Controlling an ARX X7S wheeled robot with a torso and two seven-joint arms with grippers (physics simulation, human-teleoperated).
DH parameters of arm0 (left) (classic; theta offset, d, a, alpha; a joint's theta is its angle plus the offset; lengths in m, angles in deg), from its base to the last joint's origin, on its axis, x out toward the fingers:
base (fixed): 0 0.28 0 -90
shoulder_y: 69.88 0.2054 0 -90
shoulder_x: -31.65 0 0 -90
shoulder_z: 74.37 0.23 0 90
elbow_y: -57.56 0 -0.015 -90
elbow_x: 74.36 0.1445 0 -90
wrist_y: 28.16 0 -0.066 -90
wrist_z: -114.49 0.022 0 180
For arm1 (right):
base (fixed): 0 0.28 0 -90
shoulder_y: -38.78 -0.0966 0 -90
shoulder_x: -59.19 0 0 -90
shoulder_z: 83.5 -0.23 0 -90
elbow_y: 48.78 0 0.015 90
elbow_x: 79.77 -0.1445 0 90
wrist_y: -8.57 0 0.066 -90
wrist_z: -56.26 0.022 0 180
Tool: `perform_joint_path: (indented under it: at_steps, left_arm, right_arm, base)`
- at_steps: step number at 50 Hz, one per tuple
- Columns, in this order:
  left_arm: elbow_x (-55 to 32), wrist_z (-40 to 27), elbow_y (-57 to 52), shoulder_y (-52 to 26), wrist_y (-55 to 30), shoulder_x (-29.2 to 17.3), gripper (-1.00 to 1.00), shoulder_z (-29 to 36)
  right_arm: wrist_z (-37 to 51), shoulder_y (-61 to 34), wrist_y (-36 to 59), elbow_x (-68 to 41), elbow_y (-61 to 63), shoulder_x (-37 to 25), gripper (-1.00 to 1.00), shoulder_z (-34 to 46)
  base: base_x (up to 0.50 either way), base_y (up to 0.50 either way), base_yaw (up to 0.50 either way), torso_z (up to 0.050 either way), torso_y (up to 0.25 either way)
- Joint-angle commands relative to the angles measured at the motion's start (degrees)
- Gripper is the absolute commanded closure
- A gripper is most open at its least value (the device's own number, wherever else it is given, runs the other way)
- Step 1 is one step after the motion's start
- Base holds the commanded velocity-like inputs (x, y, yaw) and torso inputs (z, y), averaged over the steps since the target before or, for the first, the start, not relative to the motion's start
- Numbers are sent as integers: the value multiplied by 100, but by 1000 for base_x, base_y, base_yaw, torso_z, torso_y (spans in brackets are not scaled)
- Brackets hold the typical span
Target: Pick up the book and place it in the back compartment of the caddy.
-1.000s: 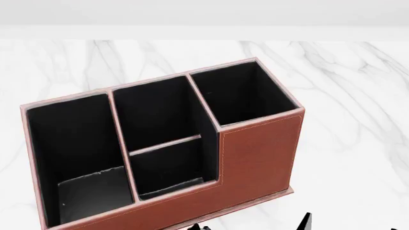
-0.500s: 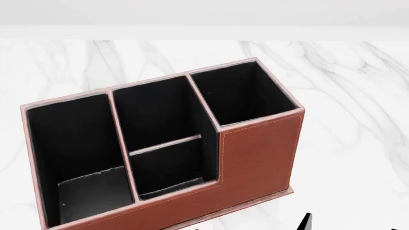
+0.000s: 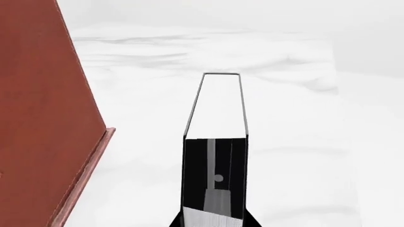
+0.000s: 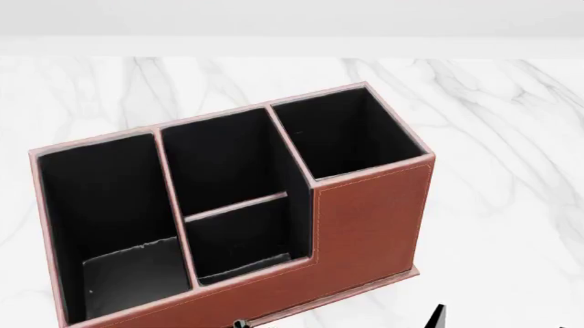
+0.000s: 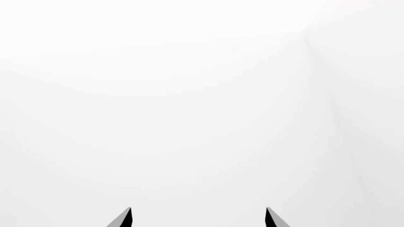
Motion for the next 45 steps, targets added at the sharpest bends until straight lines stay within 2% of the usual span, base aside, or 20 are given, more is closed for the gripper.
perform_joint_path:
  at_steps: [1, 12, 37, 45]
  left_arm:
    - [-230, -240, -564, -29, -133, -403, 100, -220]
    - [-379, -593, -1352, -60, -412, -928, 100, -414]
    - [-821, -987, -2306, -62, -579, -1754, 100, -924]
    - [-1346, -855, -2577, 8, -529, -2006, 100, -1211]
  right_arm:
    - [19, 8, 2, 4, 12, -9, -100, 1]
    - [25, -6, 4, 23, -10, -6, -100, 20]
    - [29, -56, -20, 19, -87, -10, -100, 54]
    - [32, -75, 3, 31, -100, -5, -100, 74]
  base:
    - [0, 0, 0, 0, 0]
    - [0, 0, 0, 0, 2]
    - [0, 0, 0, 0, 1]
    - [0, 0, 0, 0, 1]
